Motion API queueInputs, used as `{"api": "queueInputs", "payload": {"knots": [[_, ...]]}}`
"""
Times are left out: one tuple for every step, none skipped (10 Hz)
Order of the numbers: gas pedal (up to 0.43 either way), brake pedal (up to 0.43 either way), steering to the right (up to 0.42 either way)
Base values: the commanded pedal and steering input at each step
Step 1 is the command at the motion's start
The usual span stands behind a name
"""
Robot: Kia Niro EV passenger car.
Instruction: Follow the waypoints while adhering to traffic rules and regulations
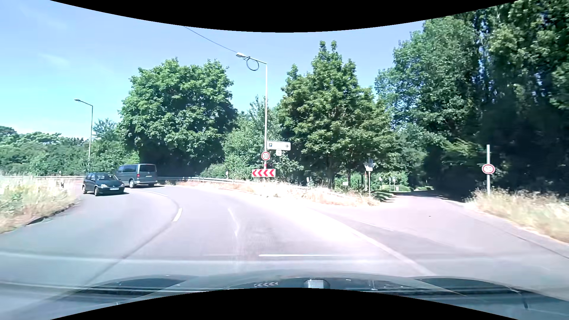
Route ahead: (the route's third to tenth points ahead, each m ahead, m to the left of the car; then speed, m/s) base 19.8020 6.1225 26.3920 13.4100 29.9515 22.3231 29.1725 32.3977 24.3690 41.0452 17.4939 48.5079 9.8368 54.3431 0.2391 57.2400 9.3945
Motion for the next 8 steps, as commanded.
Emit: {"api": "queueInputs", "payload": {"knots": [[0.000,0.000,-0.099],[0.000,0.000,-0.108],[0.000,0.000,-0.114],[0.000,0.000,-0.121],[0.000,0.000,-0.131],[0.000,0.000,-0.137],[0.000,0.000,-0.145],[0.000,0.000,-0.153]]}}
